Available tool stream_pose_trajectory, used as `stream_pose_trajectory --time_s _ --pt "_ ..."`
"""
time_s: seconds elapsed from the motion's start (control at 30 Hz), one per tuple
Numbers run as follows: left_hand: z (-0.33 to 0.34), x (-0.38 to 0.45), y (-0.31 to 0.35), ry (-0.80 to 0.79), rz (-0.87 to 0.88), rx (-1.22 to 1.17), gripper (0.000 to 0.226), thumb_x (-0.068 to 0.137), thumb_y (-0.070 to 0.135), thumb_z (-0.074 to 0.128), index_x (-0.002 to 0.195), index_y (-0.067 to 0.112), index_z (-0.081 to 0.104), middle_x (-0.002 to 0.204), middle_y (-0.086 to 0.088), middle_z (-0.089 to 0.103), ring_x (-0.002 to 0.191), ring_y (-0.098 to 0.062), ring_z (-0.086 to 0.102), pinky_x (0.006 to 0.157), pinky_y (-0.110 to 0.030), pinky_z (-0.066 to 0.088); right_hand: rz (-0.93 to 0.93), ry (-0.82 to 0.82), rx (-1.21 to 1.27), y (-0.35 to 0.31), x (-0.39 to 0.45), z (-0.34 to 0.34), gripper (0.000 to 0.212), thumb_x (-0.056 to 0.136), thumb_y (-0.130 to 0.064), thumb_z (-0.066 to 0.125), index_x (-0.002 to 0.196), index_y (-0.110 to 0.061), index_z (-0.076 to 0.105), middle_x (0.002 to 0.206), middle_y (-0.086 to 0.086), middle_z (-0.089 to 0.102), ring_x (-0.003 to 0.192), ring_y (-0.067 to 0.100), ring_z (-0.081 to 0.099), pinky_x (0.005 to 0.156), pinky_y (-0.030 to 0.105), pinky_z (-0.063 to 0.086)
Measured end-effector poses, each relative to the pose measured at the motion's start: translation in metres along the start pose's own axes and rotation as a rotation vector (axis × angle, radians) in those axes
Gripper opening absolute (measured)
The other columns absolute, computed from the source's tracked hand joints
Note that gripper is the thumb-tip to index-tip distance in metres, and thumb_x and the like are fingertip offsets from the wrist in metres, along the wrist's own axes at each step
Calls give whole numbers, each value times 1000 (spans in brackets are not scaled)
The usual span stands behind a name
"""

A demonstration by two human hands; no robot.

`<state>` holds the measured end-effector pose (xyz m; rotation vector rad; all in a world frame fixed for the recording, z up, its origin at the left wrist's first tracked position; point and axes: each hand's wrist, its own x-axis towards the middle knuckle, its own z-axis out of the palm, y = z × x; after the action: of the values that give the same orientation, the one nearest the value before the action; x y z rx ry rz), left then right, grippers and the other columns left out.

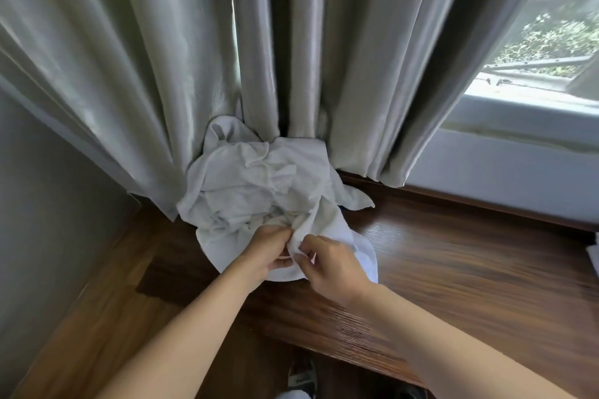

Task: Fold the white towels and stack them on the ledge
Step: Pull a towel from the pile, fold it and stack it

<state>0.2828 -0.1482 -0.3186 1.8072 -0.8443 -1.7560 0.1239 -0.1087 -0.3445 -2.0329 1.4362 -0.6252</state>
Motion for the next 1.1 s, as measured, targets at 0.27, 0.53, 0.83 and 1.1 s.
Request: stream_pose_trajectory --time_s 0.27,0.53,0.83,1.1 --pt "-12 -5 -8 9 281 309 15 99 19 49 86 13 52 82 -2 52 77 -16 50 71 -32 37 616 344 445 -6 84 -32 36 93 -52 63 106 -19 56 90 -4 66 86 20 67 77 35 51" --pt "-19 -6 -29 156 355 383 10 106 26 46 99 21 50 86 7 54 76 -8 52 66 -23 40 494 327 236 -19 142 -52 23 95 -25 62 83 -8 51 68 6 57 72 30 57 64 34 39" --pt "-28 15 7 292 404 133 15 99 18 56 114 16 57 105 2 68 98 -12 64 89 -32 50 125 357 389 -108 165 -129 23 102 -26 55 82 -23 43 53 -14 40 50 9 36 54 37 45" --pt "-34 6 60 368 576 -11 13 101 33 60 112 25 62 98 17 68 97 -6 65 70 -6 47 24 354 346 -137 164 -168 22 101 -23 59 85 -15 46 65 17 58 60 42 62 52 35 52"
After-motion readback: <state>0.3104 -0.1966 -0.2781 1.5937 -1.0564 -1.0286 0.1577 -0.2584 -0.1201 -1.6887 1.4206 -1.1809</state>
